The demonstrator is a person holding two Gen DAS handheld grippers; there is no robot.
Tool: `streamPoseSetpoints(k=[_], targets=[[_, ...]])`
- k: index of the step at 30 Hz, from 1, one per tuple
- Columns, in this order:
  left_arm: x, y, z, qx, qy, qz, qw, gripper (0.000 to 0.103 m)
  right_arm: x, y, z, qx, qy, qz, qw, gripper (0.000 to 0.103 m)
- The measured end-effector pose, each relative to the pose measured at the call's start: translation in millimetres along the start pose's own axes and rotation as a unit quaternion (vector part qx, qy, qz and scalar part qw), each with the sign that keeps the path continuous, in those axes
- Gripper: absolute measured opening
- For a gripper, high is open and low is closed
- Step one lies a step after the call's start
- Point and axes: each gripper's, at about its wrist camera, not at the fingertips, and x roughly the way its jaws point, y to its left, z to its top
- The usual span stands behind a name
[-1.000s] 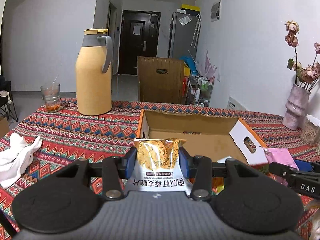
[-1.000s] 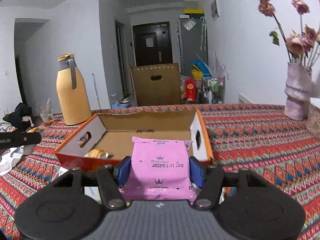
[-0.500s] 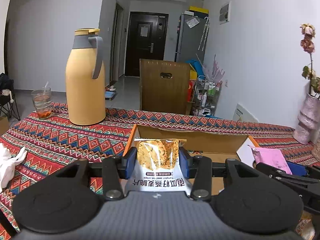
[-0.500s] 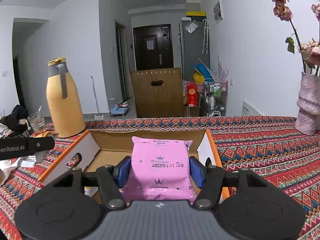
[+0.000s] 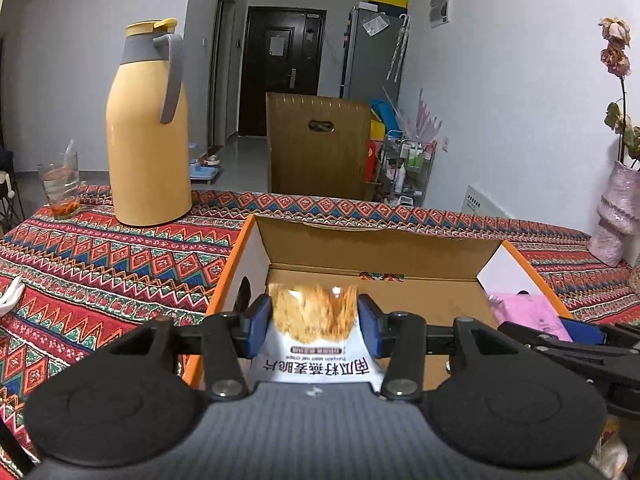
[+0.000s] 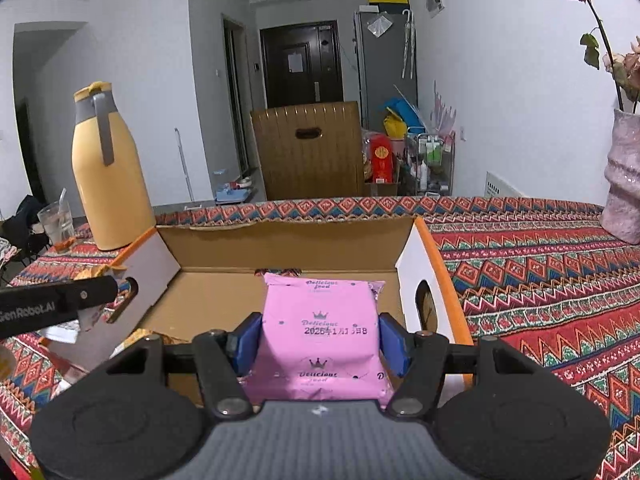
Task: Organize snacks
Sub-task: 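Lower both held packets into the cardboard box and open both tools, then withdraw both tools from the box toward the remaining snacks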
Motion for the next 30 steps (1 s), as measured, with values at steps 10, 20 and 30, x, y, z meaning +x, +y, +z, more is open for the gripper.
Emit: streamPoseSetpoints(k=[10, 20, 30], targets=[[-19, 0, -1, -0.004, -0.036, 0.001, 0.9994, 0.103, -15, -9, 0, 0.026, -0.017, -0.007, 1.0, 0.103], [-26, 1, 2, -0.008, -0.035, 0.003, 0.9993, 0.103, -25, -8, 2, 0.024, -0.026, -0.008, 0.999, 0.103], [-59, 0, 8, -0.002, -0.051, 0.009, 0.9986, 0.103, -60, -2, 6, 0.009, -0.052, -0.02, 0.998, 0.103]])
